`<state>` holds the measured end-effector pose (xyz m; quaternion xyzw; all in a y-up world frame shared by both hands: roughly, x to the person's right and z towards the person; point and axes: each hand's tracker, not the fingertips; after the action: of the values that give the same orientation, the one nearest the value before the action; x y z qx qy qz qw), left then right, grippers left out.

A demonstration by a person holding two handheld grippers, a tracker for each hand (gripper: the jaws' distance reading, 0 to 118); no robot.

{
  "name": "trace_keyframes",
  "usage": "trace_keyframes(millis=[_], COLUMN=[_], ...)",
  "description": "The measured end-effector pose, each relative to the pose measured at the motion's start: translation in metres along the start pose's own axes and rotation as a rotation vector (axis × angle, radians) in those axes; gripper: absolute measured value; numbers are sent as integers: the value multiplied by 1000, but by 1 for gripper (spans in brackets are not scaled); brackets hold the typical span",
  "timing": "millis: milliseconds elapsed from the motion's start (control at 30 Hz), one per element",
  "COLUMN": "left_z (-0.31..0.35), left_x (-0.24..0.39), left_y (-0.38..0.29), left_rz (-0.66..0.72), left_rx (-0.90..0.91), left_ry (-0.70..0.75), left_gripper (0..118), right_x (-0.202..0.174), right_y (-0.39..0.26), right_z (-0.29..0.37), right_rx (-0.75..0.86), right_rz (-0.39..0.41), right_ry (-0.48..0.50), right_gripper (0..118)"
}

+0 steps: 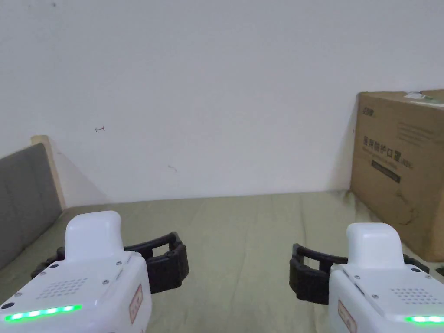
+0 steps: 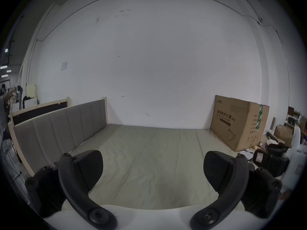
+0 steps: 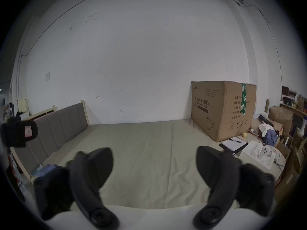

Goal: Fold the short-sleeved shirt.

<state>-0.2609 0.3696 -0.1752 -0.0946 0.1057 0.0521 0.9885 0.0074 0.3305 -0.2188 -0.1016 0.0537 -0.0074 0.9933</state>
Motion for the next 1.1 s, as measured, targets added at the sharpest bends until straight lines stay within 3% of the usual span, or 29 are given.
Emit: trace_keyframes(millis=[100,233,367,500,800,1100], left_z=[1,6,17,26,21,12], left_x=[4,13,16,27,39,36], left_y=[-2,-10,-8,-11,-22,-33], left_rz=[37,-27,-24,-90,-164,-62], left_rx=[-92,-74,-160,-88,-143,-187], left_ry=[56,36,-67,82,152,63], left_gripper=[118,118,118,117,117,118], right_x=[2,8,7,11,7,4], right_y=[-2,1,4,3,4,4], right_z=[6,12,21,24,26,25], right_rx=[0,-15,-26,-49,-60,-67], right_rz=[2,-49,6,-3,-8,-20], right_ry=[-12,47,34,51,24,30], right_gripper=[118,118,118,118,118,118])
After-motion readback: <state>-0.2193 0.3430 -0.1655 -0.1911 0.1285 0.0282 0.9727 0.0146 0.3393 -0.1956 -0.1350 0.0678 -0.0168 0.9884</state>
